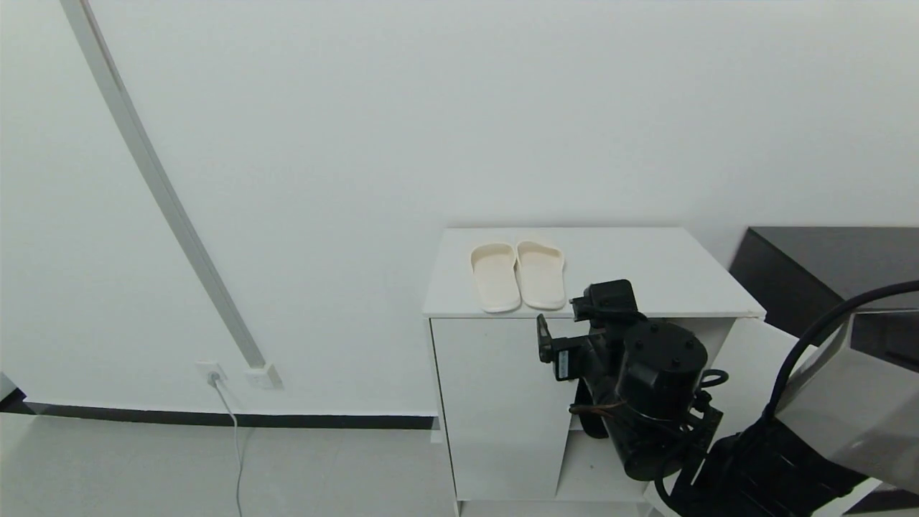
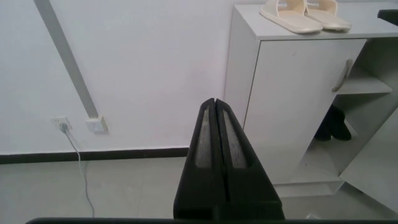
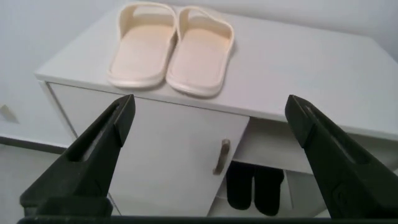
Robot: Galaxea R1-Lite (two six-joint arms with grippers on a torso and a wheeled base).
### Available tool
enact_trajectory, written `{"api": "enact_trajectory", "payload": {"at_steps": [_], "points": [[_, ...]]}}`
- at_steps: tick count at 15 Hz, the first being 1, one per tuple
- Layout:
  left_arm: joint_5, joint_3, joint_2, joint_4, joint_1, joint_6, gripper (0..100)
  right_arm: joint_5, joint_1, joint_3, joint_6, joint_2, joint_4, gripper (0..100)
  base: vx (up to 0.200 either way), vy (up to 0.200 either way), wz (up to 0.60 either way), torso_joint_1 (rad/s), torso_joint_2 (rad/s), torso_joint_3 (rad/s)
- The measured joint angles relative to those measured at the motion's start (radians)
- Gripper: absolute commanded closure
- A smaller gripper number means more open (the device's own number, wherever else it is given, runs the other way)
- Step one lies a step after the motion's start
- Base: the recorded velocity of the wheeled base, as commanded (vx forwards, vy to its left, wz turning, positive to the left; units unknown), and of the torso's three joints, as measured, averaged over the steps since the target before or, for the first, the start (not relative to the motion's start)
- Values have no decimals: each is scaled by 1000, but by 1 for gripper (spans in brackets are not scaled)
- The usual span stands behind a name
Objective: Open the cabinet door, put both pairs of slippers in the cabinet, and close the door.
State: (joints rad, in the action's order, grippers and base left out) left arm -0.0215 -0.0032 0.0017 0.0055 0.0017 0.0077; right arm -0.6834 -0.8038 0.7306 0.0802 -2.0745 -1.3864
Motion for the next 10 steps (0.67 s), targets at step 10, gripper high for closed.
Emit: {"api": "enact_trajectory", "payload": {"at_steps": [10], "points": [[0, 0, 0, 1, 0, 3, 100, 50, 38, 459, -231, -39, 734, 0, 0, 0, 0, 0, 0, 0]]}}
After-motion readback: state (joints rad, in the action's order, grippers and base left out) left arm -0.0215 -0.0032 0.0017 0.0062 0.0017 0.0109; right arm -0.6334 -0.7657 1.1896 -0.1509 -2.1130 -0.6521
